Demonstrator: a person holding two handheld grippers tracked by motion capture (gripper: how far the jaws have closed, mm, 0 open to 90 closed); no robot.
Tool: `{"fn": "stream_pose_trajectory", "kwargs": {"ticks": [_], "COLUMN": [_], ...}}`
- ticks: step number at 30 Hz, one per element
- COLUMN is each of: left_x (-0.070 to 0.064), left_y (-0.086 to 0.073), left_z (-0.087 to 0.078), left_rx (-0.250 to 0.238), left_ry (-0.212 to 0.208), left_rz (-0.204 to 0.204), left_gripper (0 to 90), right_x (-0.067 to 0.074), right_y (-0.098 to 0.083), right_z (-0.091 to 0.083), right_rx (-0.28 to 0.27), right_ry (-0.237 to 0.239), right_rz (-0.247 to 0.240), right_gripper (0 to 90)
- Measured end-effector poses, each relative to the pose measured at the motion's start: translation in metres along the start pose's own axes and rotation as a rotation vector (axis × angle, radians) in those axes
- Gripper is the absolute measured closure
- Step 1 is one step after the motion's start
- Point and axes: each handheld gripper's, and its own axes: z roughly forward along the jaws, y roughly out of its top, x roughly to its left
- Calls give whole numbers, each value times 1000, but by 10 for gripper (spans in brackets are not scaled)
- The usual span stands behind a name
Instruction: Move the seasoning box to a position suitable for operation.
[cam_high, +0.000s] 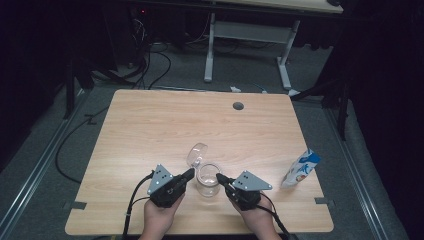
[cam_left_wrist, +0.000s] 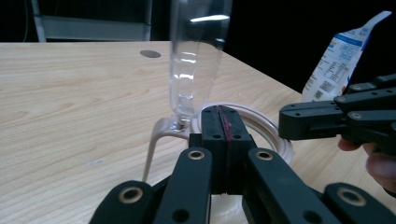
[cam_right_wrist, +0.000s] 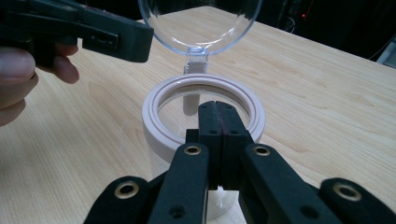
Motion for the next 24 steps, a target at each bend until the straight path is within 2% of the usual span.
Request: {"fn": "stream_pose_trajectory", "kwargs": {"ticks": [8, 11, 12, 15, 17, 23, 24], "left_x": [2, 3, 5, 9, 18, 35, 43], "left_y": [-1, -2, -4, -7, -14, -23, -26], "left_z": [-1, -3, -5, -7, -11, -21, -25], "left_rx": [5, 13, 31, 52, 87, 124, 143], "left_ry": [7, 14, 22, 36, 70, 123, 153], "left_rz": [8, 24, 37, 52, 74, 89, 115], "left_gripper": [898, 898, 889, 865, 866, 849, 830], "right_x": [0, -1, -3, -7, -16, -27, -29], "right_y": [0, 1, 3, 4, 2, -6, -10], "right_z": [0, -2, -7, -12, -18, -20, -19], "right_rx": [2, -11, -31, -37, -37, -12, 3], "right_ry": [2, 24, 15, -10, -36, -63, -78], "right_rz": [-3, 28, 33, 38, 47, 60, 62], "right_gripper": [900, 879, 863, 852, 846, 828, 818]}}
